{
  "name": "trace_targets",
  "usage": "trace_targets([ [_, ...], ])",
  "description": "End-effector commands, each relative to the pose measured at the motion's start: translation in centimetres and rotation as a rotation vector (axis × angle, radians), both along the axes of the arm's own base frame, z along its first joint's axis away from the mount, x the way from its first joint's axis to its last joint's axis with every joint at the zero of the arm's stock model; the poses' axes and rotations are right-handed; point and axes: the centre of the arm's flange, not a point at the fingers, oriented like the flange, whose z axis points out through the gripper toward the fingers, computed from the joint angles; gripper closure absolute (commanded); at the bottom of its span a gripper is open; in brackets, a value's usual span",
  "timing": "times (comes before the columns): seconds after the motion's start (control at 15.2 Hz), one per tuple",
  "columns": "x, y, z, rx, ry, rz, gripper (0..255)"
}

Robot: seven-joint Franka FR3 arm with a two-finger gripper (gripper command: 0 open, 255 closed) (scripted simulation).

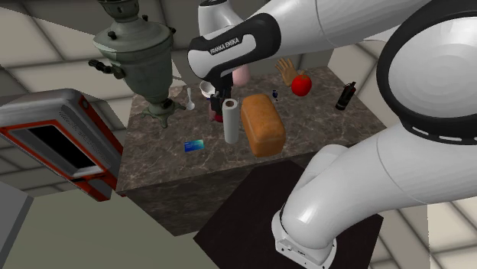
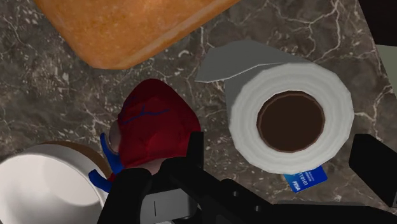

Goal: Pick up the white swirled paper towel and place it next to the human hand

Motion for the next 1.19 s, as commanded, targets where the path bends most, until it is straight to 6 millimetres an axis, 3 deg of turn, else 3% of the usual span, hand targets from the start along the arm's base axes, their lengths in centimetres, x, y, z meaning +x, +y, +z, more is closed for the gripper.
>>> trace_targets([
  [0.0,0.0,0.0,0.0,0.0,0.0,0.0,255],
  [0.59,0.0,0.0,0.0,0.0,0.0,0.0,255],
  [1.12,0.0,0.0,4.2,0.0,0.0,0.0,255],
])
